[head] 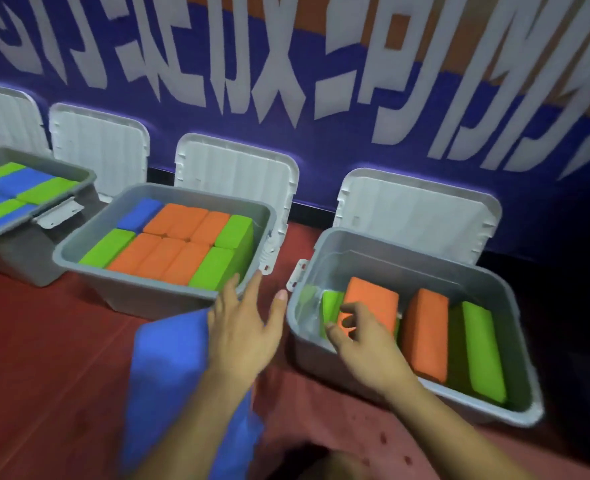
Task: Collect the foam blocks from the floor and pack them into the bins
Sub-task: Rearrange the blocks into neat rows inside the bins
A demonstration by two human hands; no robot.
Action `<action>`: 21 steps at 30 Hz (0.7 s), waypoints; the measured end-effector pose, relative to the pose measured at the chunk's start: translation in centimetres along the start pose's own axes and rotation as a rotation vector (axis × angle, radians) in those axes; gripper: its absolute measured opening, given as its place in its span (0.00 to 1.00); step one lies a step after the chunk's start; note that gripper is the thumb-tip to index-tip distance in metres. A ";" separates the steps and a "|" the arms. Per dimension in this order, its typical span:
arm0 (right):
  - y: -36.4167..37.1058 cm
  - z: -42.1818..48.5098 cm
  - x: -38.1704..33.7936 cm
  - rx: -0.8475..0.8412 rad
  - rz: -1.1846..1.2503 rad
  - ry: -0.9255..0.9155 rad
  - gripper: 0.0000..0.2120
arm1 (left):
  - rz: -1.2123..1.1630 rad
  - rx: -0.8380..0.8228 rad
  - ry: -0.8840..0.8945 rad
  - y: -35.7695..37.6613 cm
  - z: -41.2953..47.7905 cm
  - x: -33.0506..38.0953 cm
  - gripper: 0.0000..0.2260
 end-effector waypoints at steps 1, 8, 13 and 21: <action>-0.9 1.9 2.0 0.033 -0.021 0.048 0.24 | -0.045 -0.051 0.058 2.8 0.3 2.5 0.35; 0.5 9.1 15.6 0.031 -0.059 0.397 0.32 | -0.018 -0.549 0.040 20.8 -2.1 9.9 0.28; 4.7 12.7 21.2 -0.119 -0.017 0.519 0.34 | 0.081 -0.715 -0.144 30.5 -2.2 8.1 0.32; 7.9 14.4 25.0 -0.119 0.074 0.630 0.46 | 0.104 -0.854 -0.190 35.4 -1.7 7.3 0.36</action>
Point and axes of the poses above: each hand's wrist, its own z-axis towards the middle knuckle, its own y-axis out of the palm, x = y × z, the point moved 5 cm from there along z, towards the middle knuckle, and after that the axes turned 14 degrees about x, right-handed, at the moved point
